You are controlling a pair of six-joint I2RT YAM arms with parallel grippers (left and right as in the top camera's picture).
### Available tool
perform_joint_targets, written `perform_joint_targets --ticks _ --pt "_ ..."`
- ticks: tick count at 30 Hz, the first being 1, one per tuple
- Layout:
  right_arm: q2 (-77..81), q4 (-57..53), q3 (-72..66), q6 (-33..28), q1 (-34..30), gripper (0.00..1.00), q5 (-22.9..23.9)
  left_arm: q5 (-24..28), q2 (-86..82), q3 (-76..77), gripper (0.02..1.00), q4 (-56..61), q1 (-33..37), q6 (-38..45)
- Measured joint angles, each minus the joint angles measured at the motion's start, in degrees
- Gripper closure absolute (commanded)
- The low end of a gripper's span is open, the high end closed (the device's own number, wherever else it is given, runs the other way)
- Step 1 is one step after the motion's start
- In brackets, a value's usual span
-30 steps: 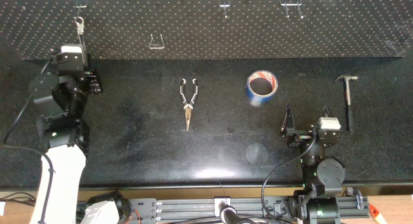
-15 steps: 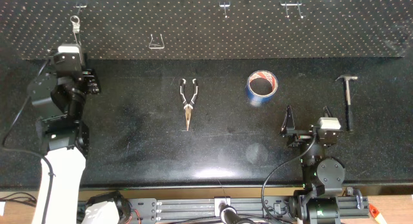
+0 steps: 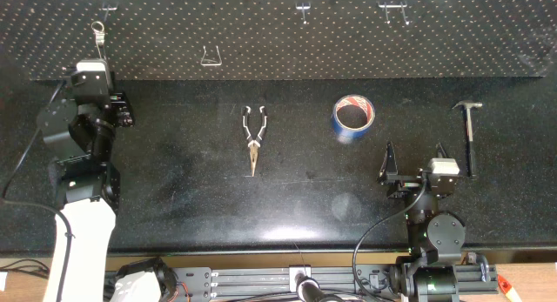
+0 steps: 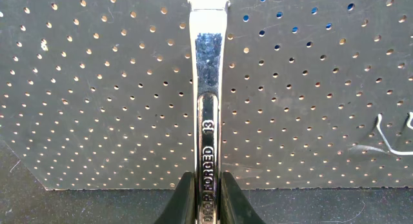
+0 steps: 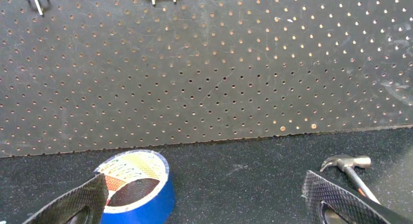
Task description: Place Tools Onto Pegboard
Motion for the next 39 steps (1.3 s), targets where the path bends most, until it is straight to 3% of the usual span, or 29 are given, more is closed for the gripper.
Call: perform_joint_targets --ticks 39 --pt "0.0 0.0 0.0 0.0 0.0 0.020 0.0 0.0 6.1 0.4 0.989 4.9 0.0 0.0"
